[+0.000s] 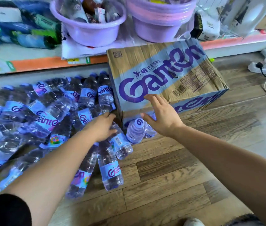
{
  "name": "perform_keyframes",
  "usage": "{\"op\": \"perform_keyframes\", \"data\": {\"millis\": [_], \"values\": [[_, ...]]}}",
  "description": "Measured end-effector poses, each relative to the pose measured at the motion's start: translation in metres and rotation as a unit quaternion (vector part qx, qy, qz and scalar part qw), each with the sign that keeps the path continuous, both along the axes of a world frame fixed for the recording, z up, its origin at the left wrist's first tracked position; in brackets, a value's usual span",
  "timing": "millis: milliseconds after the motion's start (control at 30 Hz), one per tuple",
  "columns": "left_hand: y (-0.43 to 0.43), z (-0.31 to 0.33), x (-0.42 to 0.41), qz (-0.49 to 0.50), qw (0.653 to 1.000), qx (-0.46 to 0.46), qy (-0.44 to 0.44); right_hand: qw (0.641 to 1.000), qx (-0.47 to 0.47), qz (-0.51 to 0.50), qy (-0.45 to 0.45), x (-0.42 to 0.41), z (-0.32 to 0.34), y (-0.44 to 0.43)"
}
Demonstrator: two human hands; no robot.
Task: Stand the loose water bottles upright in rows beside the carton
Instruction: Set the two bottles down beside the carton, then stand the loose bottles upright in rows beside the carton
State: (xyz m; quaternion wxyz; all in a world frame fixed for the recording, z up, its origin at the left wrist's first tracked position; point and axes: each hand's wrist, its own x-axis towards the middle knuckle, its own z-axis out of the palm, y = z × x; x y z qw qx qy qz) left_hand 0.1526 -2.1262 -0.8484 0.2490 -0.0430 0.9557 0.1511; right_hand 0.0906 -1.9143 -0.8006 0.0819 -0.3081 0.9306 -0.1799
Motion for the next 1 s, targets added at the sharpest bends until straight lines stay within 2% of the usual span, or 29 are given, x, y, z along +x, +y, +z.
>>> {"op": "perform_keyframes", "data": {"millis": [233, 367, 600, 733, 833, 900, 1000], "values": [[-0.105, 0.069, 0.010, 0.057, 0.998, -0.022, -0.032, 0.982, 0.146, 0.047, -0.113, 0.000, 0.063, -0.117], [-0.150, 0.086, 0.007, 0.079, 0.996, -0.016, -0.034, 0.968, 0.193, 0.086, -0.135, -0.022, 0.070, -0.170], [-0.164, 0.058, -0.040, 0.114, 0.991, -0.054, -0.037, 0.948, 0.249, 0.090, -0.180, -0.083, -0.005, -0.218], [-0.158, 0.046, -0.058, 0.124, 0.987, -0.071, -0.077, 0.941, 0.231, 0.072, -0.236, -0.101, -0.035, -0.236], [-0.157, 0.027, -0.077, 0.148, 0.984, -0.079, -0.063, 0.930, 0.259, 0.063, -0.255, -0.112, -0.050, -0.253], [-0.154, 0.007, -0.092, 0.160, 0.982, -0.088, -0.051, 0.933, 0.268, 0.052, -0.234, -0.121, -0.063, -0.265], [-0.149, -0.028, -0.115, 0.157, 0.986, -0.054, -0.019, 0.947, 0.271, 0.033, -0.168, -0.135, -0.084, -0.282]]}}
